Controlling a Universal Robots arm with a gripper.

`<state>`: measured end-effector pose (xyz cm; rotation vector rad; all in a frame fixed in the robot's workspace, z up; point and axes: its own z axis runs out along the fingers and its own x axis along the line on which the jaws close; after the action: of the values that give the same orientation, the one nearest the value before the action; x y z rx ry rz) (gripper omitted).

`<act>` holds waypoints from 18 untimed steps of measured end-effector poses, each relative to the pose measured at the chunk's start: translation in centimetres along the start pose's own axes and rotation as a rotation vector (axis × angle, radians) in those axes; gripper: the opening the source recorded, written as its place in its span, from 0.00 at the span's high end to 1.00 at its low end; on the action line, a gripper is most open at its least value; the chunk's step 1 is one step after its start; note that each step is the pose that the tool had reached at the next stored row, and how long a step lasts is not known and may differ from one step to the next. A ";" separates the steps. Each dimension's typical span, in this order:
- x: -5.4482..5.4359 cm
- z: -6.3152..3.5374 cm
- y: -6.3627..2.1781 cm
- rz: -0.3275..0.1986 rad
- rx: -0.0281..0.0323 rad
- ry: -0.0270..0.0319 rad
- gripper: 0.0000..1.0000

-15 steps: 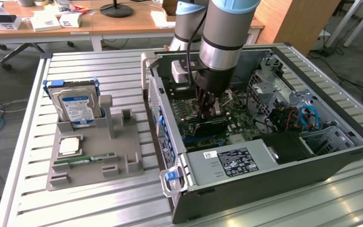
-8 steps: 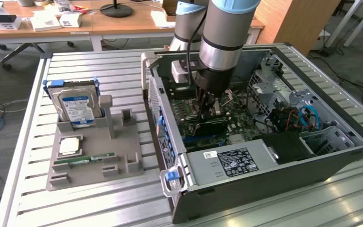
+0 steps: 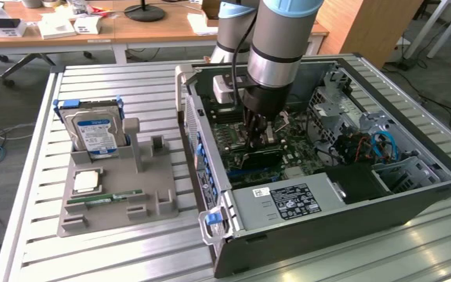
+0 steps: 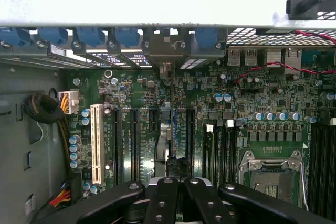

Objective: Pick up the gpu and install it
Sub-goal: 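Press down on the gpu until it lock into place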

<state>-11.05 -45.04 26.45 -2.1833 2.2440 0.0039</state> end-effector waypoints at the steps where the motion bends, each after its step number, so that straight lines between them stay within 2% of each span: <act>1: 0.0 0.00 0.00 0.000 0.0000 0.0000 0.89; 13: 0.0 0.00 0.00 0.000 0.0001 -0.0005 0.89; 16: 0.0 -0.50 0.00 0.000 0.0001 -0.0003 0.89; 18: 0.0 -0.50 0.00 0.000 0.0001 -0.0003 0.89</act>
<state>-11.05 -45.04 26.95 -2.1830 2.2438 0.0041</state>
